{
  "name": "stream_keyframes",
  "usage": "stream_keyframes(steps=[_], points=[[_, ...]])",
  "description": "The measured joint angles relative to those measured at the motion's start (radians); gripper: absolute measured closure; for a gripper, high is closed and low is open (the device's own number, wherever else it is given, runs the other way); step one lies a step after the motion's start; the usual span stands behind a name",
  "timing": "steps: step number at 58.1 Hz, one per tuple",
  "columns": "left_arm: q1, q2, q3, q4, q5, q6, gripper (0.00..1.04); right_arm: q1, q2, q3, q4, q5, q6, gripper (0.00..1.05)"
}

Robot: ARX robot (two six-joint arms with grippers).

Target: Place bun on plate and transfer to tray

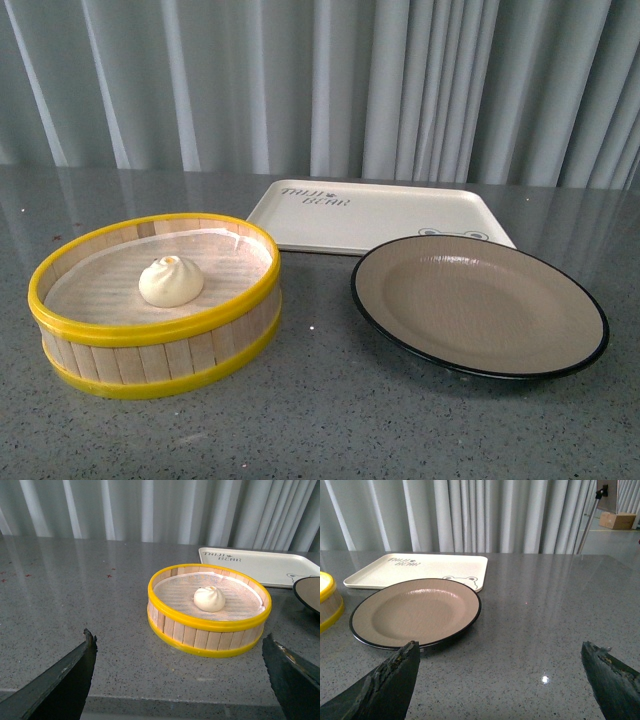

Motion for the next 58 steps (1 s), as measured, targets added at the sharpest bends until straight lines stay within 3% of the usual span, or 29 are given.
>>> stream_keyframes(steps=[53,58], points=[[0.0,0.0,0.0,0.0,0.0,0.0,0.07,0.0,0.0,0.0,0.0,0.0,0.0,0.08],[0.005,0.118,0.055,-0.12,0.08,-0.116,0.07,0.0,0.0,0.0,0.0,0.0,0.0,0.08]])
